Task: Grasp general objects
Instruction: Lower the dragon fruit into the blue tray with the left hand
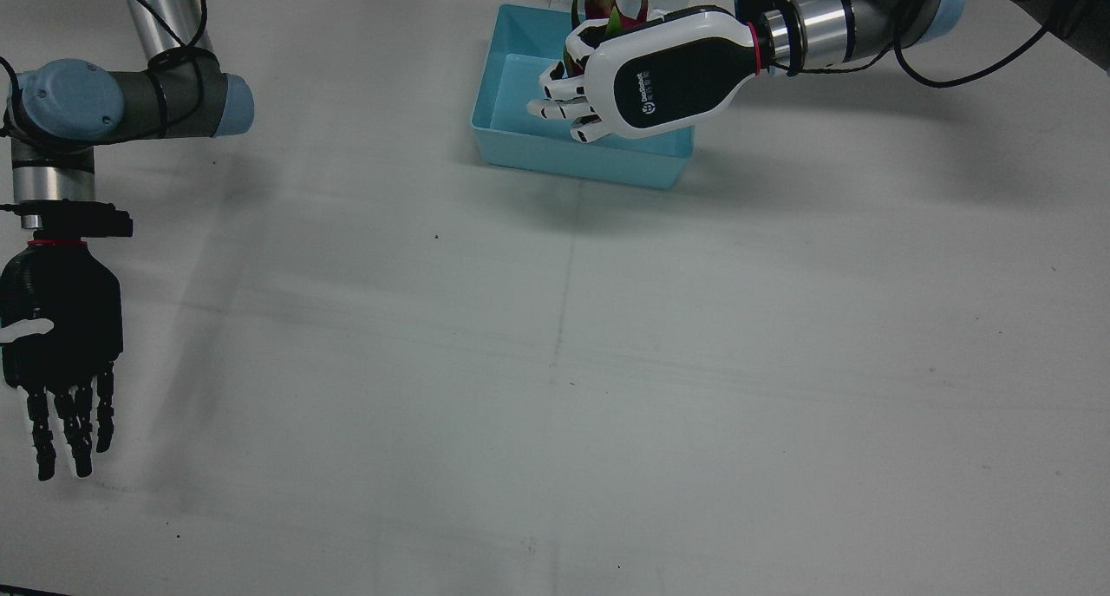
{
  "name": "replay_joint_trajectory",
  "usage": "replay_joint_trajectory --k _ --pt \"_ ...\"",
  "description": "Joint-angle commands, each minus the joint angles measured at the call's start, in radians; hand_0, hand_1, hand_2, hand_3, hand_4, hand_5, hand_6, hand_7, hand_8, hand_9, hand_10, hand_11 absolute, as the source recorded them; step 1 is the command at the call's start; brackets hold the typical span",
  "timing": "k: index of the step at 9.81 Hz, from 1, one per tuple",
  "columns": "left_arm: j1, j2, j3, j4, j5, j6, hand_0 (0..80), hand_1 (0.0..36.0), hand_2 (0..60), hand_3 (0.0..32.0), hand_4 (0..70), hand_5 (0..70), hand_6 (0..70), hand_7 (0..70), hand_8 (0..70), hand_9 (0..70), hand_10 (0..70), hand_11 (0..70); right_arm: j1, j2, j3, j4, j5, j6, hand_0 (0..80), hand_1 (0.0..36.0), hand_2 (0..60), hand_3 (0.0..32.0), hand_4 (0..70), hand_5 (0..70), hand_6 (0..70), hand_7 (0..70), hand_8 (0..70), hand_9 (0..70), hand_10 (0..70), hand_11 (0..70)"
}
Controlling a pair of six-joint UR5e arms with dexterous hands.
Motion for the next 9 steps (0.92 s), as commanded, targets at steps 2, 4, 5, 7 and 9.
replay_joint_trajectory --k 2,4,5,7,9 --pt "0.056 0.005 0.001 0.042 -0.002 0.021 80.0 36.0 60.0 0.0 66.3 70.0 28.9 70.0 25.9 29.4 54.7 70.0 0.000 0.000 0.000 0.000 0.000 0.000 0.0 0.0 0.0 0.0 0.0 0.0 0.0 0.0 0.0 0.0 0.0 0.0" --pt "0.087 0.007 -0.001 0.055 -0.006 0.046 80.0 36.0 60.0 0.0 67.7 70.0 24.2 70.0 19.9 21.3 48.3 70.0 0.000 0.000 0.000 0.000 0.000 0.000 0.0 0.0 0.0 0.0 0.0 0.0 0.0 0.0 0.0 0.0 0.0 0.0" --pt "0.099 0.007 0.002 0.059 -0.006 0.048 80.0 36.0 60.0 0.0 66.7 70.0 22.3 67.7 17.6 18.2 46.5 68.1 0.000 0.000 0.000 0.000 0.000 0.000 0.0 0.0 0.0 0.0 0.0 0.0 0.0 0.0 0.0 0.0 0.0 0.0" --pt "0.102 0.007 0.007 0.058 -0.008 0.049 80.0 36.0 60.0 0.0 16.2 5.1 0.0 2.9 0.0 0.0 5.8 13.5 0.000 0.000 0.000 0.000 0.000 0.000 0.0 0.0 0.0 0.0 0.0 0.0 0.0 0.0 0.0 0.0 0.0 0.0" --pt "0.110 0.007 0.013 0.056 -0.005 0.052 50.9 35.5 60.0 11.6 0.0 0.0 0.0 0.0 0.0 0.0 0.0 0.0 0.000 0.000 0.000 0.000 0.000 0.000 0.0 0.0 0.0 0.0 0.0 0.0 0.0 0.0 0.0 0.0 0.0 0.0"
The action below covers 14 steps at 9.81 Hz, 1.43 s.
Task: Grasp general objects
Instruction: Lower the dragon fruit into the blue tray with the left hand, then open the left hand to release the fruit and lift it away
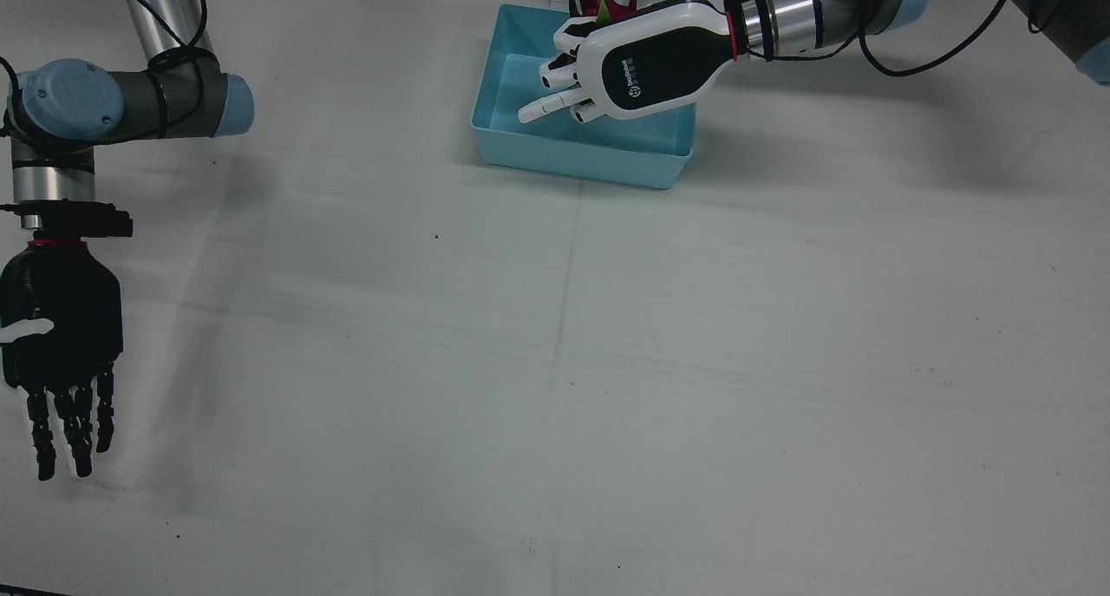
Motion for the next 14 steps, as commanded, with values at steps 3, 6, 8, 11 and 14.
replay_joint_trajectory --k 3,6,8,11,14 --pt "0.025 0.000 0.028 -0.002 0.003 0.004 48.0 24.3 42.2 22.0 0.0 0.0 0.0 0.0 0.0 0.0 0.0 0.0 0.000 0.000 0.000 0.000 0.000 0.000 0.0 0.0 0.0 0.0 0.0 0.0 0.0 0.0 0.0 0.0 0.0 0.0" --pt "0.022 0.000 0.028 0.003 0.002 0.006 47.8 24.1 41.9 30.8 0.0 0.0 0.0 0.0 0.0 0.0 0.0 0.0 0.000 0.000 0.000 0.000 0.000 0.000 0.0 0.0 0.0 0.0 0.0 0.0 0.0 0.0 0.0 0.0 0.0 0.0" --pt "0.020 0.000 0.031 0.003 0.000 0.006 47.5 20.0 27.4 30.8 0.0 0.0 0.0 0.0 0.0 0.0 0.0 0.0 0.000 0.000 0.000 0.000 0.000 0.000 0.0 0.0 0.0 0.0 0.0 0.0 0.0 0.0 0.0 0.0 0.0 0.0" --pt "-0.015 0.005 0.032 0.003 -0.001 0.006 47.3 8.3 0.4 21.0 0.0 0.0 0.0 0.0 0.0 0.0 0.0 0.0 0.000 0.000 0.000 0.000 0.000 0.000 0.0 0.0 0.0 0.0 0.0 0.0 0.0 0.0 0.0 0.0 0.0 0.0" --pt "-0.209 0.032 0.054 -0.058 0.008 -0.011 51.7 4.6 0.0 18.8 0.0 0.0 0.0 0.0 0.0 0.0 0.0 0.0 0.000 0.000 0.000 0.000 0.000 0.000 0.0 0.0 0.0 0.0 0.0 0.0 0.0 0.0 0.0 0.0 0.0 0.0"
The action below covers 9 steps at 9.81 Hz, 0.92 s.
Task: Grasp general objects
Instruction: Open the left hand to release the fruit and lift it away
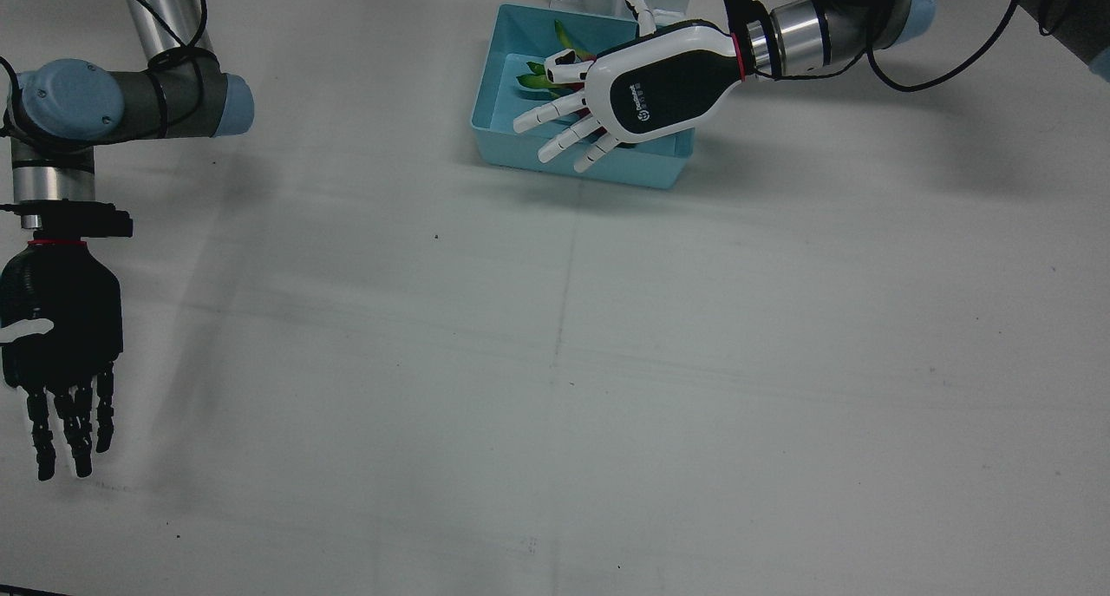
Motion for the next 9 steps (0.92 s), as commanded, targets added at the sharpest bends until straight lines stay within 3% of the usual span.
replay_joint_trajectory --k 1,2,4,6,7,8,9 --pt "-0.231 0.024 0.047 -0.066 0.013 -0.017 53.4 8.8 0.0 17.0 0.0 0.0 0.0 0.0 0.0 0.0 0.0 0.0 0.000 0.000 0.000 0.000 0.000 0.000 0.0 0.0 0.0 0.0 0.0 0.0 0.0 0.0 0.0 0.0 0.0 0.0" --pt "-0.288 0.030 0.090 -0.102 0.015 -0.024 54.1 10.7 0.0 14.6 0.0 0.0 0.0 0.0 0.0 0.0 0.0 0.0 0.000 0.000 0.000 0.000 0.000 0.000 0.0 0.0 0.0 0.0 0.0 0.0 0.0 0.0 0.0 0.0 0.0 0.0" --pt "-0.348 0.082 0.162 -0.227 0.002 -0.128 55.3 15.7 0.0 12.6 0.0 0.0 0.0 0.0 0.0 0.0 0.0 0.0 0.000 0.000 0.000 0.000 0.000 0.000 0.0 0.0 0.0 0.0 0.0 0.0 0.0 0.0 0.0 0.0 0.0 0.0" --pt "-0.469 0.157 0.208 -0.316 0.001 -0.140 57.6 20.0 0.0 11.2 0.0 0.0 0.0 0.0 0.0 0.0 0.0 0.0 0.000 0.000 0.000 0.000 0.000 0.000 0.0 0.0 0.0 0.0 0.0 0.0 0.0 0.0 0.0 0.0 0.0 0.0" --pt "-0.531 0.233 0.240 -0.405 0.001 -0.143 57.5 18.8 0.0 11.0 0.0 0.0 0.0 0.0 0.0 0.0 0.0 0.0 0.000 0.000 0.000 0.000 0.000 0.000 0.0 0.0 0.0 0.0 0.0 0.0 0.0 0.0 0.0 0.0 0.0 0.0" --pt "-0.590 0.320 0.321 -0.577 -0.001 -0.168 58.0 18.4 0.0 9.6 0.3 0.0 0.0 0.0 0.0 0.0 0.0 0.0 0.000 0.000 0.000 0.000 0.000 0.000 0.0 0.0 0.0 0.0 0.0 0.0 0.0 0.0 0.0 0.0 0.0 0.0" --pt "-0.610 0.374 0.458 -0.751 -0.016 -0.231 58.9 20.6 0.0 7.4 3.2 0.0 0.0 0.0 0.0 0.0 0.0 0.0 0.000 0.000 0.000 0.000 0.000 0.000 0.0 0.0 0.0 0.0 0.0 0.0 0.0 0.0 0.0 0.0 0.0 0.0"
